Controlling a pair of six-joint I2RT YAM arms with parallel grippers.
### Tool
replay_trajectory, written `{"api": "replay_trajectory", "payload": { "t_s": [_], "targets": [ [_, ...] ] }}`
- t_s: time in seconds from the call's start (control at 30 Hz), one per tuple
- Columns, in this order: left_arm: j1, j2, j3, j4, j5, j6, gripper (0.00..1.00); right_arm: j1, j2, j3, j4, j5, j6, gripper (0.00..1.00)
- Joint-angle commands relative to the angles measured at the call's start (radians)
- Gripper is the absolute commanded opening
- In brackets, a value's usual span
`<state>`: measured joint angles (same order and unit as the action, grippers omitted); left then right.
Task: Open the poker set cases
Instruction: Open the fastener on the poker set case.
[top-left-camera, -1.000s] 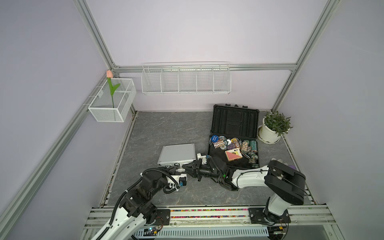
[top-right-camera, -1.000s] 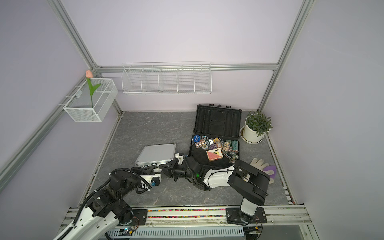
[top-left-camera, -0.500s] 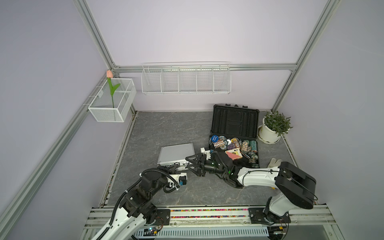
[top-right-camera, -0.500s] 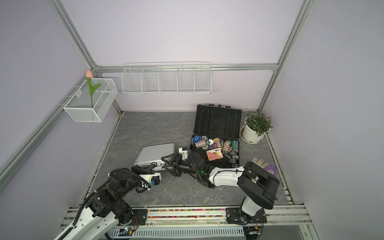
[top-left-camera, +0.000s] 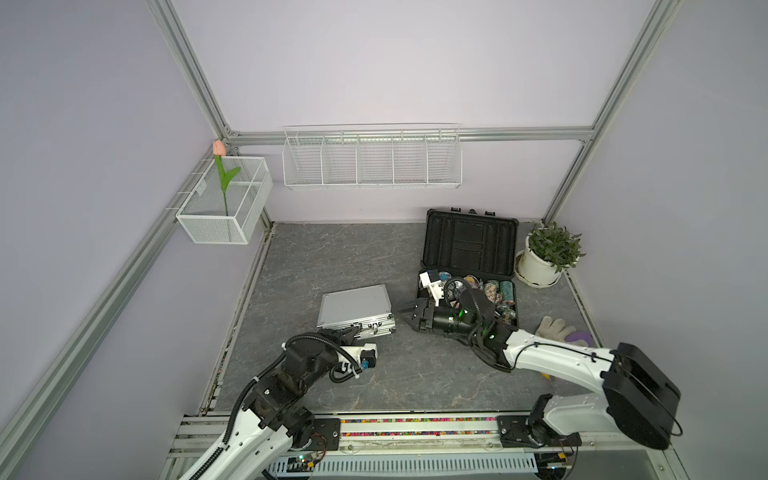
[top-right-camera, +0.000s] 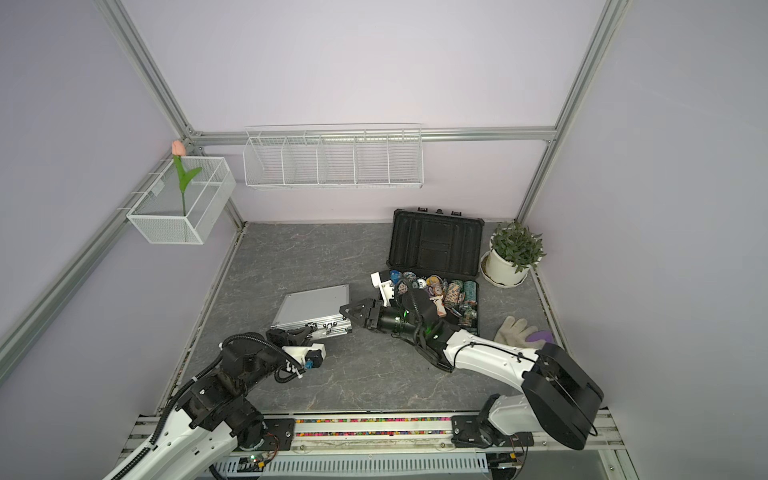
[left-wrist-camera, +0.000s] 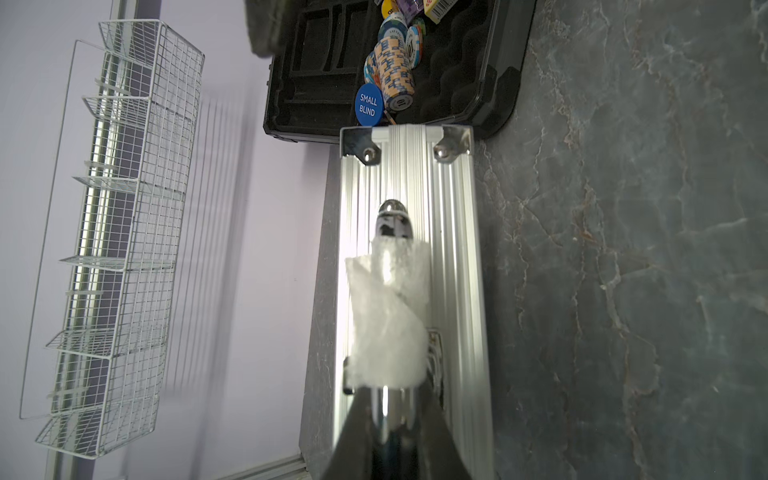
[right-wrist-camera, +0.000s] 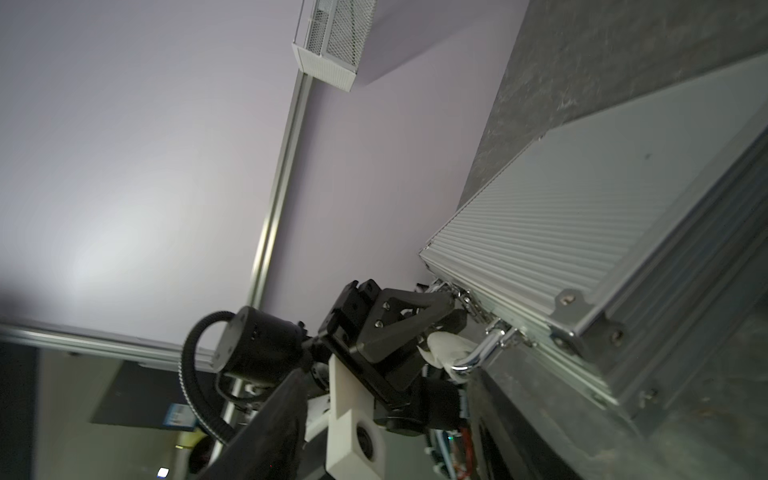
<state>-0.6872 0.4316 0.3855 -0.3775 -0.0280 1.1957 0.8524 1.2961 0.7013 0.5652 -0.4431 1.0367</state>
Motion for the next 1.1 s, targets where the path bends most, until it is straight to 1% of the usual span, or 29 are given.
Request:
{"api": "replay_trajectory", "payload": {
  "t_s": [0.0, 0.07, 0.1, 0.2, 0.27, 0.37, 0.5, 0.6, 0.7, 0.8, 0.9, 1.07],
  "targets": [
    [0.0, 0.01, 0.076, 0.113, 0.034, 0.095, 0.0, -0.002, -0.092, 0.094, -0.315, 0.001, -0.561, 0.65],
    [0.0, 0.012, 0.081, 0.107, 0.037, 0.112, 0.0, -0.002, -0.127, 0.119, -0.41, 0.048, -0.761, 0.7],
    [0.0, 0.008, 0.08, 0.104, 0.039, 0.122, 0.0, -0.002, -0.143, 0.118, -0.426, 0.061, -0.84, 0.73],
    [-0.006, -0.027, 0.053, 0.095, 0.041, 0.19, 0.0, 0.0, -0.18, 0.094, -0.424, 0.095, -1.072, 0.8],
    [-0.008, -0.056, 0.04, 0.064, 0.045, 0.235, 0.0, 0.0, -0.187, 0.087, -0.423, 0.094, -1.206, 0.84],
    [-0.008, -0.084, 0.036, 0.022, 0.032, 0.251, 0.0, 0.01, -0.16, 0.117, -0.469, 0.071, -1.378, 0.85],
    [-0.009, -0.096, 0.027, 0.018, 0.015, 0.273, 0.0, 0.056, -0.074, 0.172, -0.533, 0.113, -1.548, 0.87],
    [-0.011, -0.093, 0.023, 0.028, 0.007, 0.284, 0.0, 0.097, 0.002, 0.239, -0.527, 0.127, -1.616, 0.87],
    [-0.012, -0.091, 0.019, 0.027, 0.002, 0.294, 0.0, 0.127, 0.061, 0.28, -0.513, 0.127, -1.644, 0.87],
    [-0.015, -0.093, 0.011, 0.013, -0.001, 0.304, 0.0, 0.145, 0.107, 0.315, -0.496, 0.112, -1.648, 0.88],
    [-0.017, -0.1, 0.0, 0.005, -0.004, 0.308, 0.0, 0.155, 0.151, 0.354, -0.506, 0.072, -1.644, 0.88],
    [-0.018, -0.119, -0.016, 0.003, -0.009, 0.306, 0.0, 0.169, 0.204, 0.367, -0.488, 0.034, -1.643, 0.88]
  ]
}}
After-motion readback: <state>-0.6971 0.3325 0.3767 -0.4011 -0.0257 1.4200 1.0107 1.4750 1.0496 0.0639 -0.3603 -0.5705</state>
